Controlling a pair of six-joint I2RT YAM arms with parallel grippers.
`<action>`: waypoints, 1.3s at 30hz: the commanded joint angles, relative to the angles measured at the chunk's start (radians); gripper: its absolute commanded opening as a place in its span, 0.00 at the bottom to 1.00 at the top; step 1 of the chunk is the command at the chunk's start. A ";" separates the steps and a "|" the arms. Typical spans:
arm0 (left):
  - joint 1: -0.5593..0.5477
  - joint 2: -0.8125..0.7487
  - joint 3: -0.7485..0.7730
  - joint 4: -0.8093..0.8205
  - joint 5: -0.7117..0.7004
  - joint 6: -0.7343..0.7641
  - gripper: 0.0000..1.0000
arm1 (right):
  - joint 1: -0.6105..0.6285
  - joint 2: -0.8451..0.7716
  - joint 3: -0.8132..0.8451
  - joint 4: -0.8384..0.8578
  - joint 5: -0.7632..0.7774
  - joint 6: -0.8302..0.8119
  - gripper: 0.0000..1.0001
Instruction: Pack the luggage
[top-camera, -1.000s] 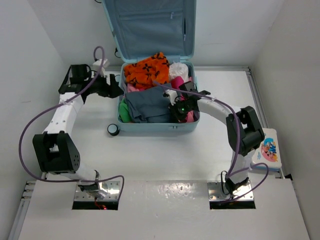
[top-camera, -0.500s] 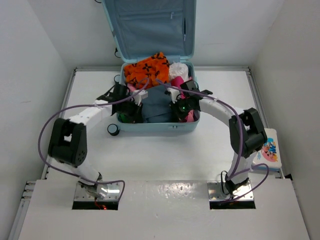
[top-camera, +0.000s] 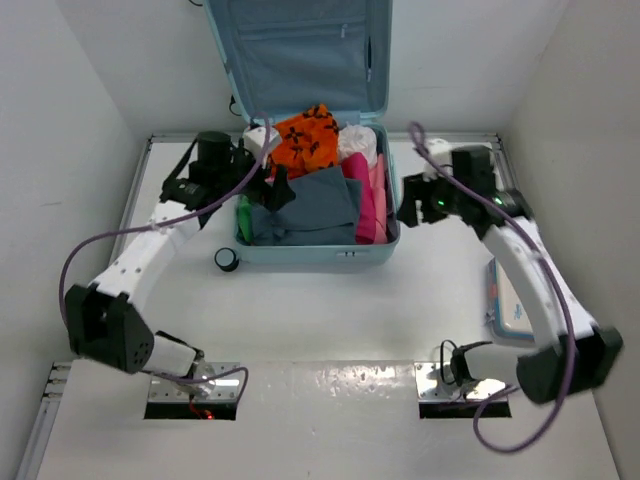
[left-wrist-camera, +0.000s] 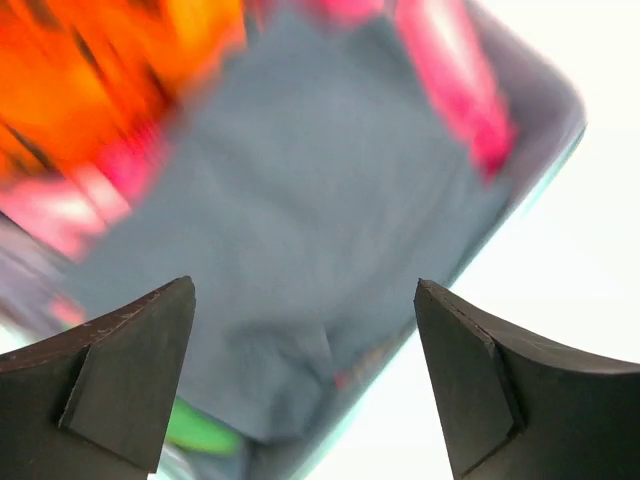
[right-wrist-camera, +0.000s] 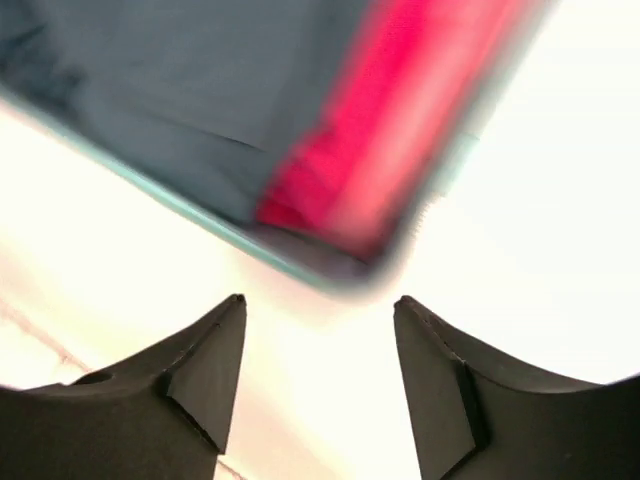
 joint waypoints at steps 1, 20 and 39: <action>-0.039 -0.094 0.078 0.144 0.039 -0.066 0.93 | -0.078 -0.206 -0.064 -0.141 0.179 0.062 0.63; -0.444 0.084 0.075 0.179 -0.042 -0.192 0.94 | -0.831 -0.251 -0.221 -0.318 0.192 -0.473 0.88; -0.468 0.191 0.162 0.186 -0.053 -0.210 0.94 | -1.166 -0.052 -0.334 -0.197 0.038 -0.970 0.95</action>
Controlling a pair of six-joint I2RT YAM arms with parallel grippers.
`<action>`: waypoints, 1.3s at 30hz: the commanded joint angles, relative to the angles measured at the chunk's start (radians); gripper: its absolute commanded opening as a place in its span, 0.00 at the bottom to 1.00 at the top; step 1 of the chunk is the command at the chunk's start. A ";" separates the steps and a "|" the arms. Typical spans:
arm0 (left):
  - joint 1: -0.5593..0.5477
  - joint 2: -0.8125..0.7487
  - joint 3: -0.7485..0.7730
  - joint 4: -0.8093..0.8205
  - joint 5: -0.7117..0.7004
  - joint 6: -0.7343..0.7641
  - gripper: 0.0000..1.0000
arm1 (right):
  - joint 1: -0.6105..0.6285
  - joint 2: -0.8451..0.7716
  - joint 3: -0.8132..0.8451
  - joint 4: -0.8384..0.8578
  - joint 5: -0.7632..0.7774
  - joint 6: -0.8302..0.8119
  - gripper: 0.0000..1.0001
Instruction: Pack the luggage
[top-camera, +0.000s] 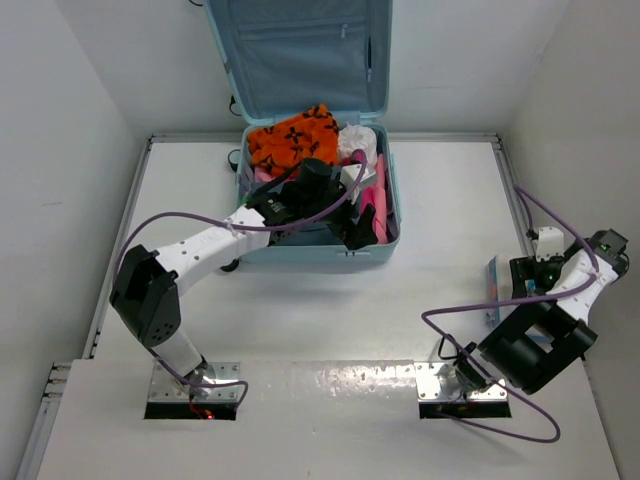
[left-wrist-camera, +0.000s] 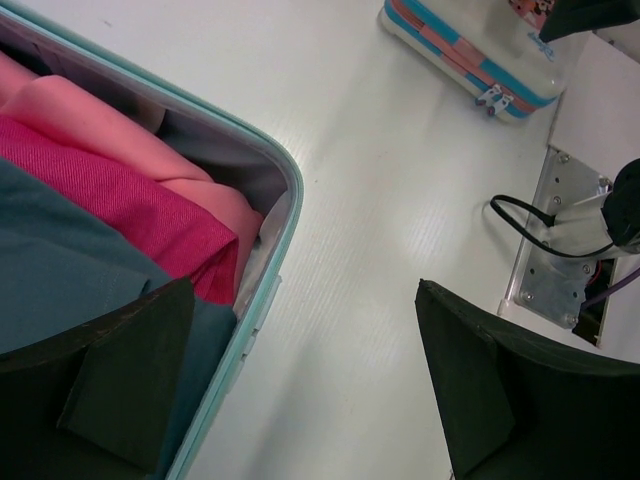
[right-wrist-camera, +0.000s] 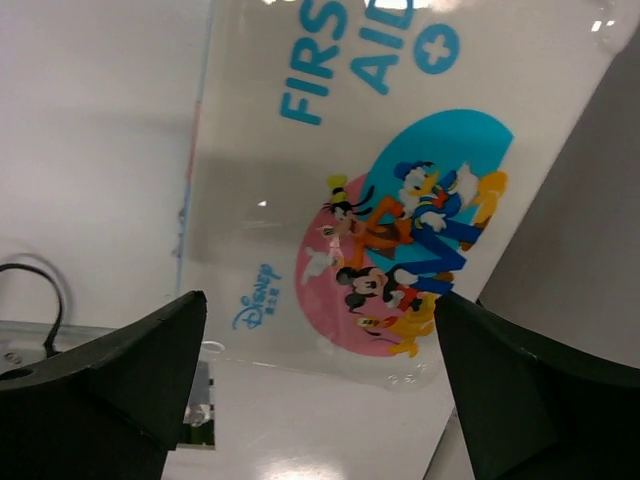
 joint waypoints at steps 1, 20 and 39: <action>0.001 0.001 0.037 0.024 -0.004 -0.006 0.94 | -0.023 -0.009 -0.034 0.152 0.003 -0.044 0.95; -0.008 0.028 0.047 0.024 -0.004 -0.006 0.94 | -0.148 -0.110 -0.241 0.596 0.126 -0.227 0.00; -0.059 0.002 -0.161 0.113 0.116 -0.121 0.94 | 0.070 -0.144 -0.406 0.502 -0.027 -0.079 0.04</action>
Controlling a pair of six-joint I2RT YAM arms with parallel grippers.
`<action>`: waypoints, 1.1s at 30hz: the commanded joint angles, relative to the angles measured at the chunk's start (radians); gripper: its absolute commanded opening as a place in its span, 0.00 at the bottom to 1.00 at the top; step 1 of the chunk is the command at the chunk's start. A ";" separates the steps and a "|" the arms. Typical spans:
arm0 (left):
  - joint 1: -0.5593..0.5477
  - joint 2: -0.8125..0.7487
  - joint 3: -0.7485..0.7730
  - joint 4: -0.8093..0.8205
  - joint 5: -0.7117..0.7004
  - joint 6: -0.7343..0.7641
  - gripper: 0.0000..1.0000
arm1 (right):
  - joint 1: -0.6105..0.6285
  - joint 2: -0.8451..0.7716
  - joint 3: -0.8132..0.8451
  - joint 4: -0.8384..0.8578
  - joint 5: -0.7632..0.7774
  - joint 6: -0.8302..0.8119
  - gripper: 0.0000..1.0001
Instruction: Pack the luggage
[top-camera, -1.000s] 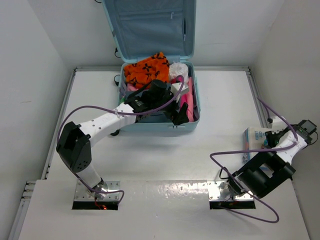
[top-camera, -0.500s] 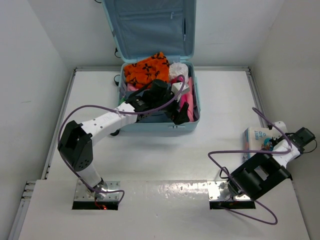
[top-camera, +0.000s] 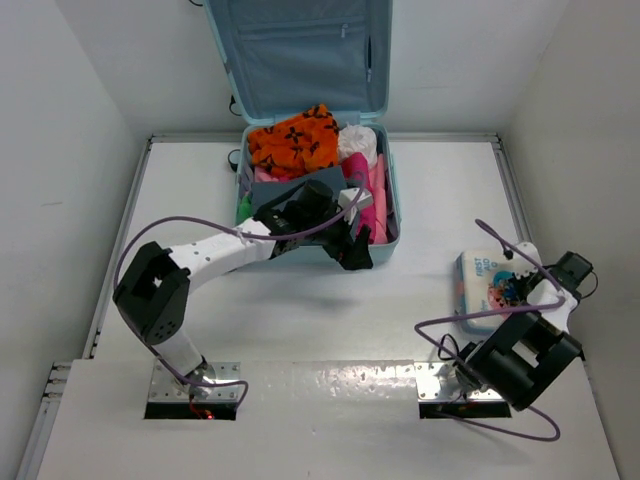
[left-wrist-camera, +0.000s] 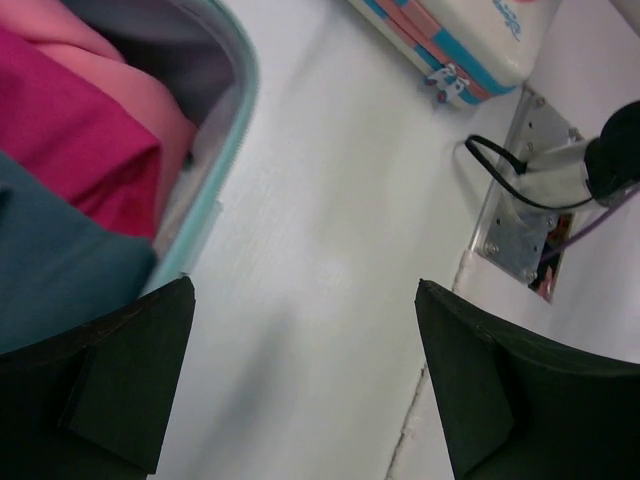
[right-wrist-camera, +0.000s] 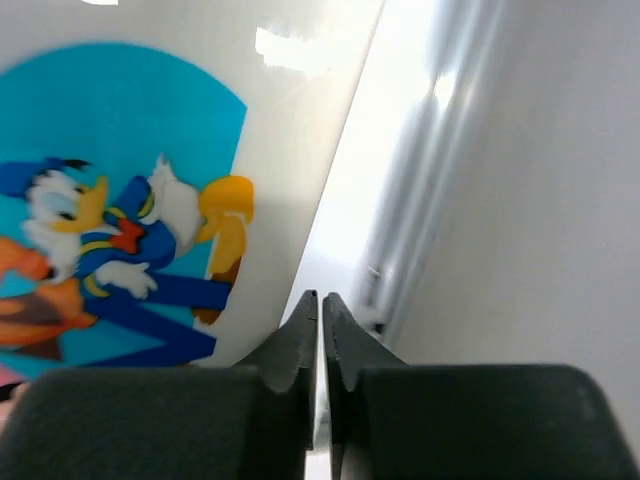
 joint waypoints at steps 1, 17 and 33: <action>-0.068 -0.003 0.009 0.054 0.050 -0.010 0.93 | 0.064 -0.054 0.020 -0.137 -0.126 0.067 0.06; -0.196 0.158 0.152 0.091 0.014 -0.072 0.91 | 0.072 0.106 0.431 -0.968 -0.306 0.086 0.68; -0.252 -0.181 -0.353 0.524 -0.298 -0.607 1.00 | 0.199 0.276 0.419 -0.936 -0.384 0.236 0.77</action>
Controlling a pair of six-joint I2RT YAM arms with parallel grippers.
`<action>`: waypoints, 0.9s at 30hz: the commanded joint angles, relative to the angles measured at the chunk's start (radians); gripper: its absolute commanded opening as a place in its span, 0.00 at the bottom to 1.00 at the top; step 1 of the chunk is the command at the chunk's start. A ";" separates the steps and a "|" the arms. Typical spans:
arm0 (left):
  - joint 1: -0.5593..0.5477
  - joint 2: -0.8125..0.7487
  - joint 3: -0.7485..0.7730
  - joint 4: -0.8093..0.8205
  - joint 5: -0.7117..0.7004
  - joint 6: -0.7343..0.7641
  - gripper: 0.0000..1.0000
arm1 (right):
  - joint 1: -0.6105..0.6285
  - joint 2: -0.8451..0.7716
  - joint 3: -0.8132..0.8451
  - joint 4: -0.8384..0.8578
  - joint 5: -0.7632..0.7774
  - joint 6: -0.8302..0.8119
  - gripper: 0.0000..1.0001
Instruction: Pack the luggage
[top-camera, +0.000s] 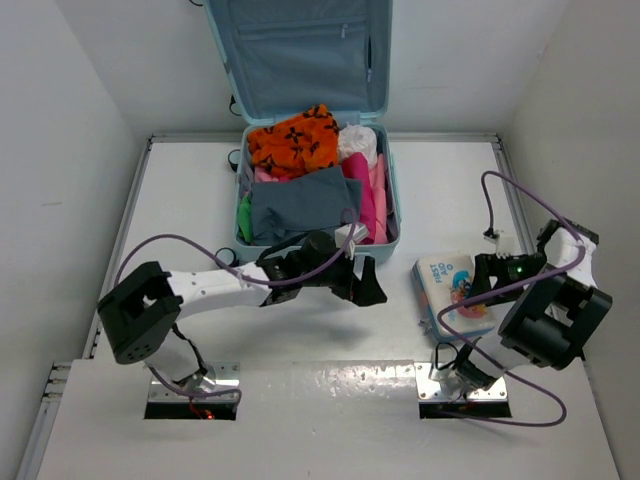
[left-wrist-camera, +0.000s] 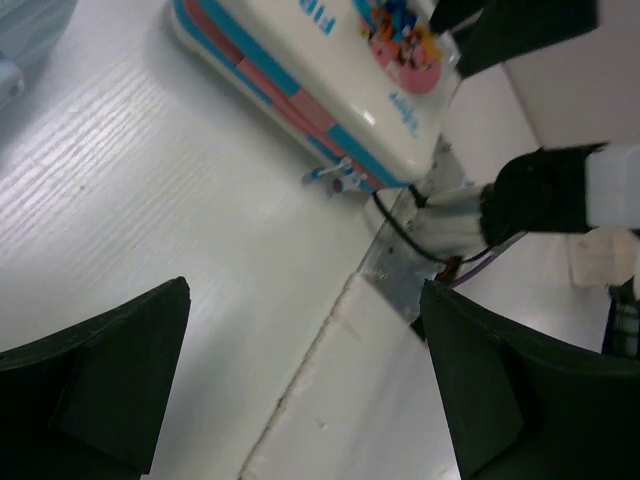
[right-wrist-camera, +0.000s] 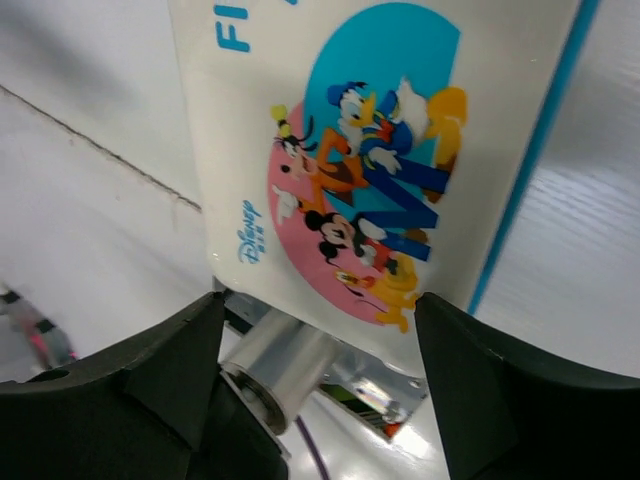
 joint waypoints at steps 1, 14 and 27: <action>-0.084 -0.079 -0.041 0.184 -0.182 -0.192 1.00 | 0.022 0.023 -0.028 0.057 -0.043 0.065 0.77; -0.291 0.200 -0.044 0.432 -0.530 -0.625 1.00 | 0.081 0.319 -0.032 0.142 -0.084 0.135 0.88; -0.334 0.427 0.132 0.409 -0.632 -0.633 1.00 | 0.050 0.039 0.060 0.203 0.008 0.256 0.89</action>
